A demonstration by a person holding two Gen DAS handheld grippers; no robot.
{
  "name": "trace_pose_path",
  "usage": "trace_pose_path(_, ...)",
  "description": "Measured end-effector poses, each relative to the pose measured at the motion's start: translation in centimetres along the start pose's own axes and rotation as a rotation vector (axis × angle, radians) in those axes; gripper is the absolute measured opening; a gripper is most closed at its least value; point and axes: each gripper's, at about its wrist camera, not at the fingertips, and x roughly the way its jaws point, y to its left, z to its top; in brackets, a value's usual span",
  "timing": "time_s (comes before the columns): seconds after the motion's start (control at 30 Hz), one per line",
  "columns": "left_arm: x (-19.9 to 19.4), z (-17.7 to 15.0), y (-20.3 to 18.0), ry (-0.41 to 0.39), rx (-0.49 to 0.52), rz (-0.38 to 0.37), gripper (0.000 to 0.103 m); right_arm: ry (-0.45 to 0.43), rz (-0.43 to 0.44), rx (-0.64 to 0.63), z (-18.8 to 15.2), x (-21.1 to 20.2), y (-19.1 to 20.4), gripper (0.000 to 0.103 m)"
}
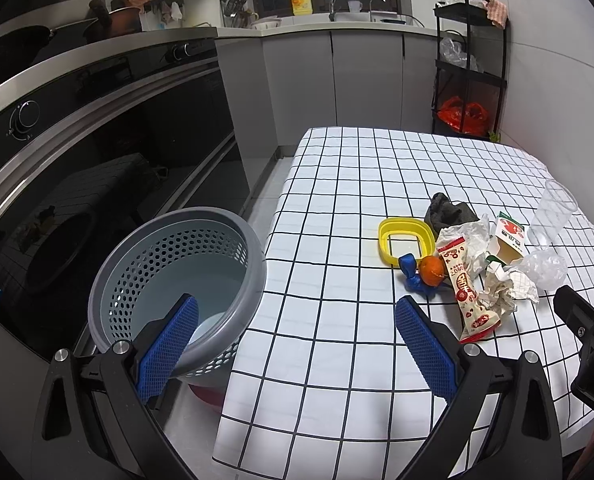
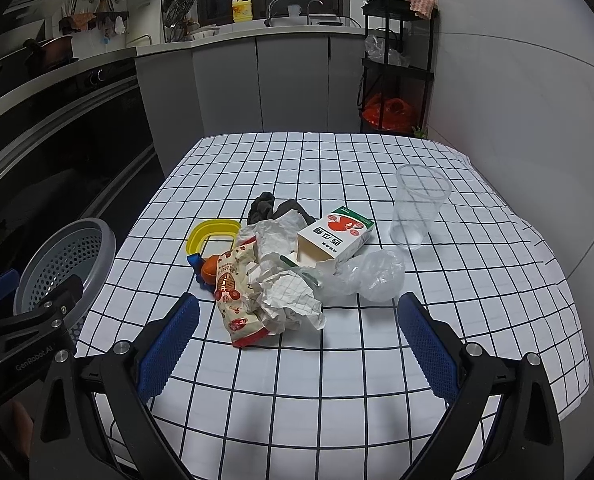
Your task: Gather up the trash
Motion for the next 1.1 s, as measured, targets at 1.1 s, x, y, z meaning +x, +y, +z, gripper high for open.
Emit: trace_pose_path(1.1, 2.4, -1.0, -1.2, 0.073, -0.003, -0.061, 0.097, 0.053, 0.018, 0.064, -2.7, 1.3, -7.1, 0.095)
